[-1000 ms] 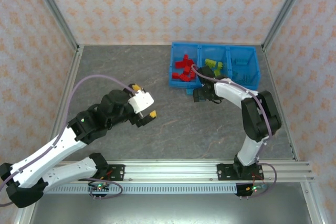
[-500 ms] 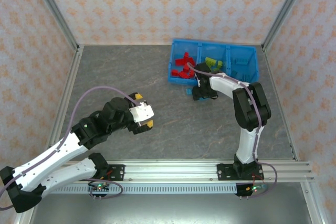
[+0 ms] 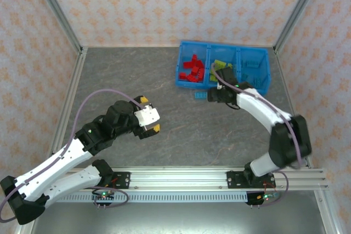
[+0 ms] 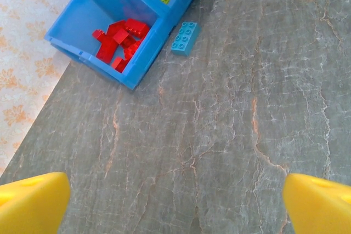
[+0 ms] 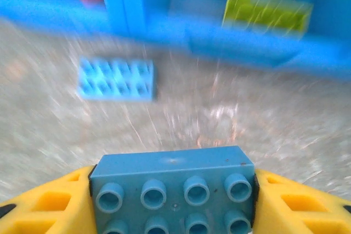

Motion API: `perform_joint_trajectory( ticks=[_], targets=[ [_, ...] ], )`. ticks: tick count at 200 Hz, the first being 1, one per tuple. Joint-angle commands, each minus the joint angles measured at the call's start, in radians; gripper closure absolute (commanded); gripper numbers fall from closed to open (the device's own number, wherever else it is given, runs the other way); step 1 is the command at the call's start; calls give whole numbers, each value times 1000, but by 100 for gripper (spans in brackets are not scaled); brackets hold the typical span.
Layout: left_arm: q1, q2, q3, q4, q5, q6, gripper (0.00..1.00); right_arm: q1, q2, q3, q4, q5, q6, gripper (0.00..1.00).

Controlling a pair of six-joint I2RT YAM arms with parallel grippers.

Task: Sort the legos into containers by color

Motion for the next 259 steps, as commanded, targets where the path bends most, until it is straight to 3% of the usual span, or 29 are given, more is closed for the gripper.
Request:
perform_joint_trajectory(
  ticks=[1,32,59,86,97,110,120,155,167,201,232,259],
  targets=[
    [15,-5,-15,40,15,-18,0,-71,-134,-19,146,77,137,64],
    [21,-9,-29,50,18,-25,0,-273,-120,29,198,119,276,63],
    [21,-12,-33,57,27,-34,0,-421,93,190,142,45,319,65],
    [22,-12,-38,60,28,-37,0,-472,319,401,44,8,322,64],
    [23,-12,-39,59,30,-37,0,-484,388,481,-1,-6,328,58],
    [23,-12,-40,57,26,-38,0,-489,444,561,-47,-27,327,37],
    [24,-12,-40,58,25,-38,0,-487,459,598,-81,-28,330,30],
    [27,-11,-40,58,30,-38,0,-487,344,528,-78,-55,331,7],
    [25,-7,-37,62,41,-38,0,-478,274,451,-42,-110,317,0],
    [28,19,-28,59,76,-45,0,-383,65,251,-30,-162,257,1],
    [32,41,-14,53,93,-48,0,-179,-61,107,-14,-115,158,1],
    [39,41,-9,53,96,-50,0,-25,-37,38,18,-45,60,1]
  ],
)
